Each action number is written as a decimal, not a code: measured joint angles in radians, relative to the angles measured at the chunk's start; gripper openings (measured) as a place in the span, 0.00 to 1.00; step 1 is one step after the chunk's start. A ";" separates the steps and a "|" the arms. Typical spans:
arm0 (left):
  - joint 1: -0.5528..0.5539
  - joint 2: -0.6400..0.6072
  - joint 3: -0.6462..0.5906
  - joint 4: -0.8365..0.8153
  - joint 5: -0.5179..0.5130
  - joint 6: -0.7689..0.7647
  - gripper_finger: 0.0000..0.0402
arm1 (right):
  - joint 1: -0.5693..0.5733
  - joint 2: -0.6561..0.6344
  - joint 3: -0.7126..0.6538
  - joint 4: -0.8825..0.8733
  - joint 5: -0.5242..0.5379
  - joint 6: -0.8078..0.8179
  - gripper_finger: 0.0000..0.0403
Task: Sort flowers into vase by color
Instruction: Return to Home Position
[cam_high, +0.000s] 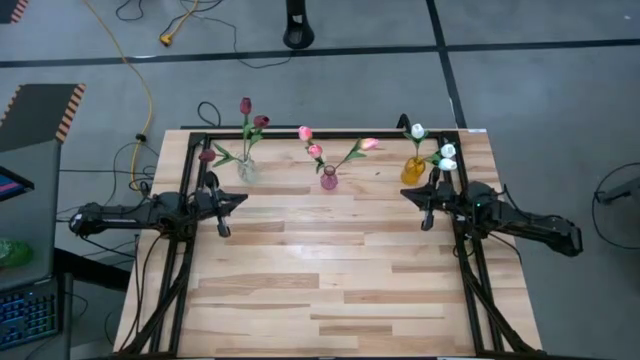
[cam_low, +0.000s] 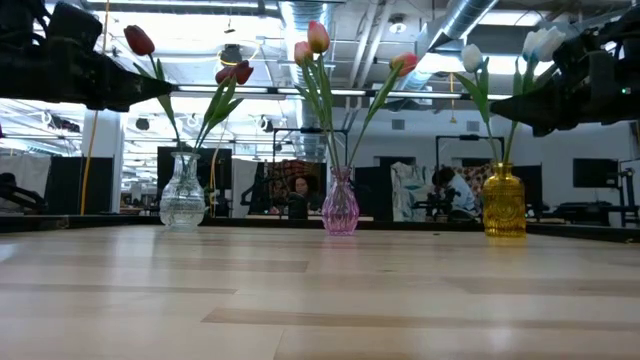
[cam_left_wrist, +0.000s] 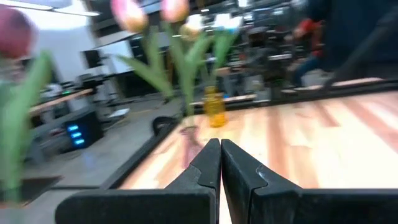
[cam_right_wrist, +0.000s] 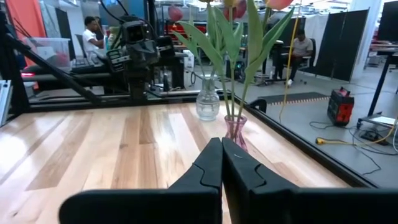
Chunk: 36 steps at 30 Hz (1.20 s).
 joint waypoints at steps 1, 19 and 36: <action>0.000 0.000 0.000 -0.004 0.032 0.000 0.00 | 0.000 0.000 0.000 -0.001 0.000 0.000 0.08; 0.025 0.000 -0.003 -0.009 0.175 0.161 0.00 | 0.000 0.000 0.000 -0.006 -0.003 -0.002 0.08; 0.149 0.000 -0.005 -0.031 0.295 0.081 0.00 | 0.000 0.000 -0.001 -0.006 -0.004 -0.002 0.08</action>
